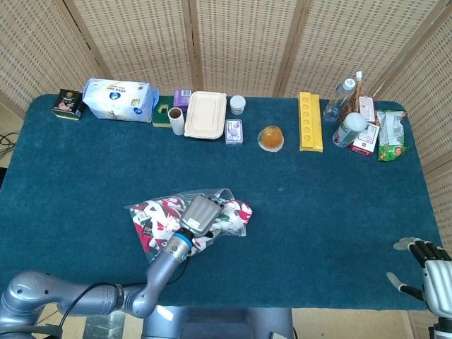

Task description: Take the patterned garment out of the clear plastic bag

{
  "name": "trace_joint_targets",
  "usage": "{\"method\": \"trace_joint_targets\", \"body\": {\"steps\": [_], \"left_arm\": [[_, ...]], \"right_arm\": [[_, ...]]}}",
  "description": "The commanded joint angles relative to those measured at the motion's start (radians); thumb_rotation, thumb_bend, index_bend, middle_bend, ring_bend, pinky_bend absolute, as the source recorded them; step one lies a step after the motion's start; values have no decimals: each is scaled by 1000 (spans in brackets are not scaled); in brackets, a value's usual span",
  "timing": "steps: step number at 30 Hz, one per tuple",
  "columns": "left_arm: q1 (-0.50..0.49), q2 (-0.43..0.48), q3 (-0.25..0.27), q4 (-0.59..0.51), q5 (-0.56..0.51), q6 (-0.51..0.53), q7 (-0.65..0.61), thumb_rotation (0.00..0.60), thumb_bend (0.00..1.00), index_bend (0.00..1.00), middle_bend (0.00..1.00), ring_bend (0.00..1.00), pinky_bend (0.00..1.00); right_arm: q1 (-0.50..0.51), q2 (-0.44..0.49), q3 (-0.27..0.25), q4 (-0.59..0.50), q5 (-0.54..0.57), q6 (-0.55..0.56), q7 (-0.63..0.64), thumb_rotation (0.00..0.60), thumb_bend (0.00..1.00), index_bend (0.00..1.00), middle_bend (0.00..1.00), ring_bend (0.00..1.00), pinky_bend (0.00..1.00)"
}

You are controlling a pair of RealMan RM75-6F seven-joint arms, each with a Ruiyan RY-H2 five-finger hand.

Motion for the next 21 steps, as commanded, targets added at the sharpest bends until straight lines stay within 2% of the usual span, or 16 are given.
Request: {"method": "trace_joint_targets", "body": {"steps": [1,5,9,14,17,21], "left_arm": [[5,26,-11,53,136,-18,-164,600,415,699,555,590,591],[8,40,-33,113,266,-3,-350,600,421,700,563,600,600],[-8,44,-33,227,469,63,-601,600,417,700,565,601,601],[-67,10,-19,484,716,247,-912,600,398,700,565,601,603],[-111,-30,-14,661,812,369,-1056,600,382,700,565,601,602],[-163,-85,6,849,883,473,-1196,600,346,699,565,601,602]], "right_arm": [[-2,-1,2,-4,-1,6,-3,598,202,377,359,320,349],[-2,0,2,-11,-8,8,-6,600,202,377,359,320,353],[4,1,1,-21,-21,4,-22,600,202,377,359,320,361],[17,-6,-2,-34,-45,-4,-44,599,201,377,360,320,377],[25,-15,0,-41,-53,-12,-63,600,202,377,361,320,389],[34,-23,7,-54,-53,-20,-92,600,202,375,364,324,403]]}}
